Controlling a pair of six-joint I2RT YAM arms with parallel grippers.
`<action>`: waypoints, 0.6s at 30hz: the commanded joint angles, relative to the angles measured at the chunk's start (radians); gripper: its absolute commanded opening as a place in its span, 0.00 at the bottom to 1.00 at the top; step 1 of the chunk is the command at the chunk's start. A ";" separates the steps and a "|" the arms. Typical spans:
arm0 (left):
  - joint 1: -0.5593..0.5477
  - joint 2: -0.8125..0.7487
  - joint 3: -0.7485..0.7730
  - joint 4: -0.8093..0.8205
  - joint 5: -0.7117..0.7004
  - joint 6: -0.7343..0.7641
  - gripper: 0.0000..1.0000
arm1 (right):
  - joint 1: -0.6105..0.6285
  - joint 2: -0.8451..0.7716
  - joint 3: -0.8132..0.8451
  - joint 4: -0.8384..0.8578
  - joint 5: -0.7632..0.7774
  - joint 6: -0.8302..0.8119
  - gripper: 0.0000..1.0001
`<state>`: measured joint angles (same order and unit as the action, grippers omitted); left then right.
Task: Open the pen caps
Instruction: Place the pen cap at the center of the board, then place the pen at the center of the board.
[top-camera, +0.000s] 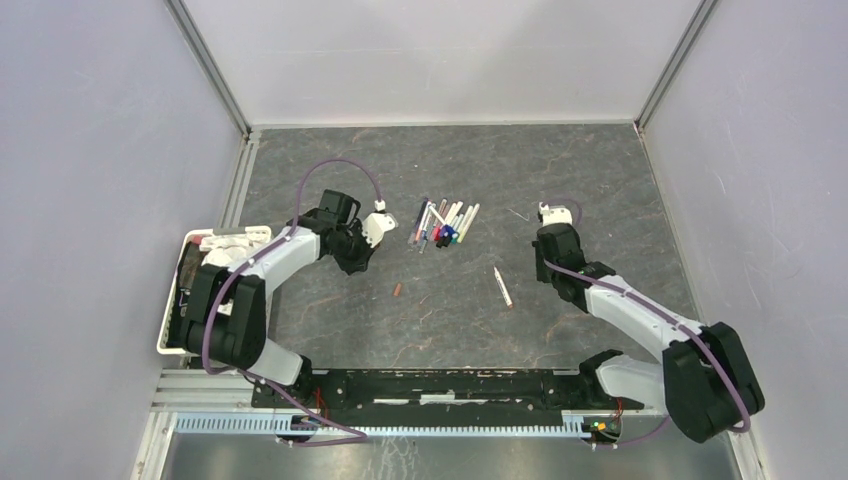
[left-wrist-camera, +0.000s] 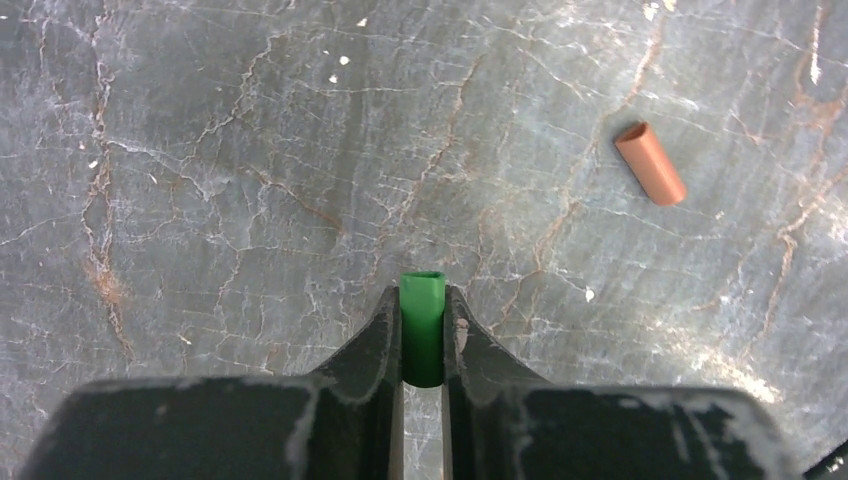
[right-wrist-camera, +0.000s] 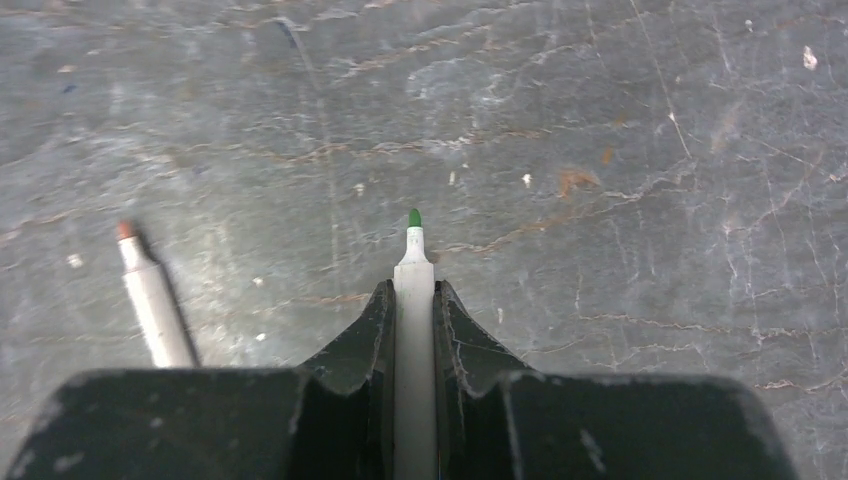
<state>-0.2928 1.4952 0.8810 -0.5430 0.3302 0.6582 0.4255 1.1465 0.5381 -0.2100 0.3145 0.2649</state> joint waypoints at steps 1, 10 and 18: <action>0.001 0.017 -0.035 0.109 -0.042 -0.069 0.20 | -0.015 0.059 -0.032 0.114 0.146 0.002 0.00; 0.002 -0.026 -0.036 0.077 -0.001 -0.067 0.68 | -0.020 0.154 -0.077 0.194 0.132 0.008 0.00; 0.007 -0.069 0.087 -0.021 0.077 -0.095 0.99 | -0.039 0.190 -0.083 0.194 0.100 0.015 0.11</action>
<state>-0.2920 1.4834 0.8776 -0.5220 0.3294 0.6018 0.4007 1.3037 0.4686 -0.0391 0.4278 0.2646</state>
